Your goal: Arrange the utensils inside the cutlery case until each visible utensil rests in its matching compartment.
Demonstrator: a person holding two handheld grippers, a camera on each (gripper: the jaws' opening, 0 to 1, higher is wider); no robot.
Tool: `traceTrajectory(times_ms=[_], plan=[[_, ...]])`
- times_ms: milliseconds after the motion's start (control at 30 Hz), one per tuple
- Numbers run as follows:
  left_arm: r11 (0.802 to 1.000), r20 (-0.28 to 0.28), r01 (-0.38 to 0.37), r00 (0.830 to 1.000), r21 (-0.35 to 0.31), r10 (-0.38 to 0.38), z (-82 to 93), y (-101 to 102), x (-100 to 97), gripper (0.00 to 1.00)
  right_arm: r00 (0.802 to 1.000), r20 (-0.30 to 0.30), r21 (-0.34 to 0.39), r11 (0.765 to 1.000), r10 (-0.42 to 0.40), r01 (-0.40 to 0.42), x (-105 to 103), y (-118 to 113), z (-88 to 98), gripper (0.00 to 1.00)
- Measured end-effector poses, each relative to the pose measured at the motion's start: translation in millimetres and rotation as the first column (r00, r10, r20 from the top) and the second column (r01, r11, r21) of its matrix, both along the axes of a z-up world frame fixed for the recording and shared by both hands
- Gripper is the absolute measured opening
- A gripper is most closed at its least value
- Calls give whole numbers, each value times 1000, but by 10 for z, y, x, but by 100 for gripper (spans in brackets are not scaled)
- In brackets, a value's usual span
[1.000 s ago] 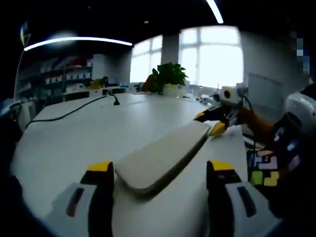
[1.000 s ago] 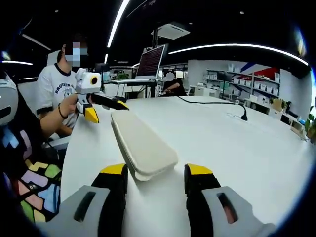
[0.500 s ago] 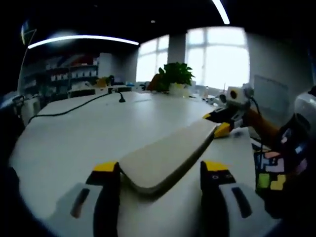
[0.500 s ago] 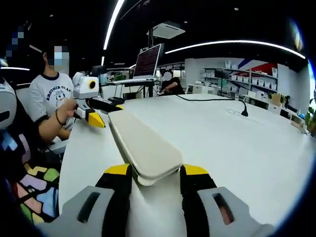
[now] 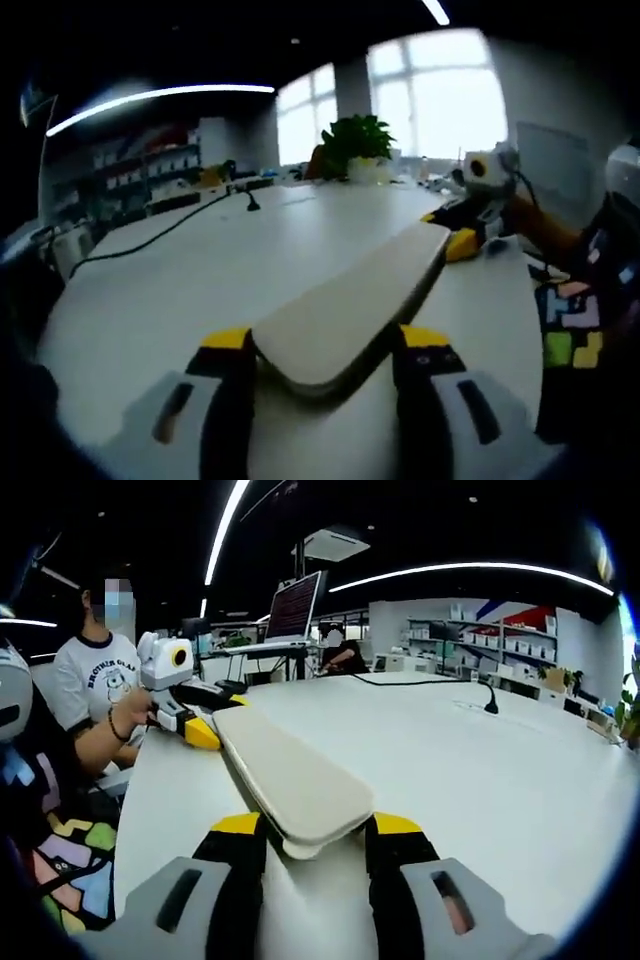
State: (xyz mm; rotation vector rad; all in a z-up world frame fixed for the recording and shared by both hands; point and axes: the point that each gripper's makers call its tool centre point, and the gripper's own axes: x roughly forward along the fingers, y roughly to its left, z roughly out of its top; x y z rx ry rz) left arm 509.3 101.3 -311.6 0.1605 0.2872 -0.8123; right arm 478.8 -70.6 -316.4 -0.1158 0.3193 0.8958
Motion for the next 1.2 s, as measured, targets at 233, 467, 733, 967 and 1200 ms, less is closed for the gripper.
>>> traceTrajectory(times_ms=[233,467,733,967,1200], plan=[[1000,2,15,1000,-26,-15,84,-142,5,58,1000,19,15,1000,-21,21,-31,-178,74,40],[997,42,18,999,-78,-15,290,-335,54,58,998,45,80,996,-46,42,86,-379,253,41],[998,48,12,999,-59,-9,379,-466,198,58,995,91,33,999,-42,39,291,-522,385,41],[999,35,-3,999,-44,5,369,-514,376,59,993,110,-8,999,-47,48,492,-560,410,42],[1000,5,-19,1000,-14,19,288,-550,572,59,994,88,-15,998,-58,60,721,-589,282,42]])
